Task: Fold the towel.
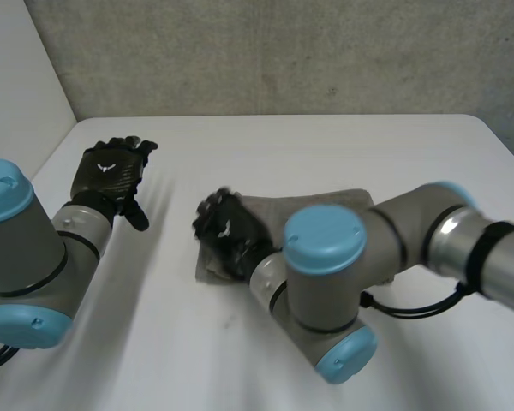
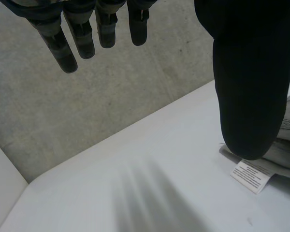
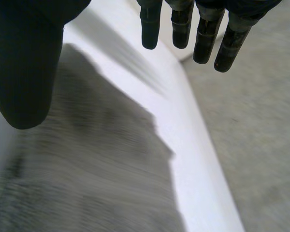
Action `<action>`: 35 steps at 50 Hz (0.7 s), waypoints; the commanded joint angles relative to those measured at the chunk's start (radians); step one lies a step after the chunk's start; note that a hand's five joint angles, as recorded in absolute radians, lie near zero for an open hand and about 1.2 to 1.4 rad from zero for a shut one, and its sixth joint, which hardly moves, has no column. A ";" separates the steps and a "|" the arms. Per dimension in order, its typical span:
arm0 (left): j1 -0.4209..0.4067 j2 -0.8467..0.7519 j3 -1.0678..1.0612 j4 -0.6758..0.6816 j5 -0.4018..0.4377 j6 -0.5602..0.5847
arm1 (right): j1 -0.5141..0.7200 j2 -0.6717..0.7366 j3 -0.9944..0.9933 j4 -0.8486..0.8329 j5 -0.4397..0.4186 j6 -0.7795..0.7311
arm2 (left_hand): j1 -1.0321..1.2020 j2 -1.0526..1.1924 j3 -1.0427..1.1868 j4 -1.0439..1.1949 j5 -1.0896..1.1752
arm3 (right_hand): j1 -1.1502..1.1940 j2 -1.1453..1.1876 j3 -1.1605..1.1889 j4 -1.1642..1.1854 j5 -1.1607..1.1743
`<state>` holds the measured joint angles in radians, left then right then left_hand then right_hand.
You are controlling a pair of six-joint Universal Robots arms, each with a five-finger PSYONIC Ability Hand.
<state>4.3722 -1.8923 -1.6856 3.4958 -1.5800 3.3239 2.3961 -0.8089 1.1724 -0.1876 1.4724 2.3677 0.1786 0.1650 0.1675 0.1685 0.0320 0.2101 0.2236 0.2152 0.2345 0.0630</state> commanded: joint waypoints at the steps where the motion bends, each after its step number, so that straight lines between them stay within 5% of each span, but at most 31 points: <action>1: -0.040 0.002 0.000 0.000 0.002 -0.004 | -0.107 -0.177 0.093 0.010 0.062 0.196 | -0.004 0.010 0.007 0.006 -0.032 | -0.036 -0.049 -0.041 -0.060 -0.063; 8: -0.125 0.002 0.024 0.000 0.005 -0.009 | -0.279 -0.335 0.334 0.016 0.051 0.427 | -0.004 0.010 0.007 0.006 -0.032 | -0.036 -0.049 -0.041 -0.060 -0.063; 20: -0.250 -0.131 0.119 0.000 0.002 -0.003 | -0.449 -0.345 0.518 0.011 0.045 0.426 | -0.004 0.010 0.007 0.006 -0.032 | -0.022 -0.036 -0.028 -0.047 -0.050; 25: -0.246 -0.142 0.119 0.002 0.000 -0.009 | -0.471 -0.322 0.553 -0.007 0.036 0.423 | -0.004 0.010 0.007 0.006 -0.032 | 0.171 0.158 0.166 0.147 0.144; 27: -0.237 -0.140 0.109 0.008 -0.003 -0.009 | -0.492 -0.296 0.563 -0.042 0.013 0.421 | -0.004 0.010 0.007 0.006 -0.032 | 0.536 0.523 0.531 0.512 0.509; 28: -0.237 -0.140 0.109 0.008 -0.003 -0.009 | -0.492 -0.296 0.563 -0.042 0.013 0.421 | -0.004 0.010 0.007 0.006 -0.032 | 0.538 0.525 0.533 0.514 0.511; 30: -0.234 -0.139 0.104 0.008 -0.008 -0.009 | -0.505 -0.288 0.572 -0.107 -0.009 0.420 | -0.004 0.010 0.007 0.006 -0.032 | 1.059 1.045 1.053 1.034 1.031; 35: -0.203 -0.119 0.064 0.008 -0.008 -0.009 | -0.518 -0.254 0.561 -0.162 -0.017 0.366 | -0.004 0.010 0.007 0.006 -0.032 | 1.186 1.173 1.181 1.162 1.159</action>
<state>4.1405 -2.0320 -1.5838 3.5030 -1.5857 3.3151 1.8953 -1.1013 1.7423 -0.2707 1.4739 2.7849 0.1786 0.1649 0.1675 0.1684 0.0320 0.9207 1.1520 1.1399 1.1444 0.9285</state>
